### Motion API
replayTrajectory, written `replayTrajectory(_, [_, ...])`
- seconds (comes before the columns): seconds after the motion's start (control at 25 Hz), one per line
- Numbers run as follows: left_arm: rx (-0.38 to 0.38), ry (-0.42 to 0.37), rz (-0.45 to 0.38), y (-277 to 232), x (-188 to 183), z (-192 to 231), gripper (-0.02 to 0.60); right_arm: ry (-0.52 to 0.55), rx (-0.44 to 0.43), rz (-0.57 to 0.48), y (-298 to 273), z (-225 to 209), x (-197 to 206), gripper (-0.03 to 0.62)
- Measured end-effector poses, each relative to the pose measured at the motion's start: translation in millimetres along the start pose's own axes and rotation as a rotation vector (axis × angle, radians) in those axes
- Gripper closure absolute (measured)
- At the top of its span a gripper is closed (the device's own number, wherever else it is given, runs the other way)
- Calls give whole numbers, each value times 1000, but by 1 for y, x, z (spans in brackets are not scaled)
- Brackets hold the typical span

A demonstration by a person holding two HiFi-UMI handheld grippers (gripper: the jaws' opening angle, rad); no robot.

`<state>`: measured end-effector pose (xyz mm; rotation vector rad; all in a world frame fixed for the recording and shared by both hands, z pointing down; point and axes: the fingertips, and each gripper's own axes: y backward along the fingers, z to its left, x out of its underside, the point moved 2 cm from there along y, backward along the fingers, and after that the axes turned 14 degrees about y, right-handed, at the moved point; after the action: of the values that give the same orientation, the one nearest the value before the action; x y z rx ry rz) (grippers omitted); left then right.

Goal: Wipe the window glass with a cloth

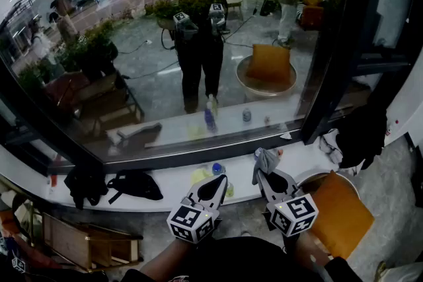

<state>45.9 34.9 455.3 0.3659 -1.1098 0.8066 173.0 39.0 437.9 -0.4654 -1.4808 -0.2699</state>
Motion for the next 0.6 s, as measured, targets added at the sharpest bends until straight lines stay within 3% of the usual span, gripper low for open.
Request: replayTrajectory(0.6, [-3,7,1,-2,4,2,574,-5,-6,4,-3,0,3,549])
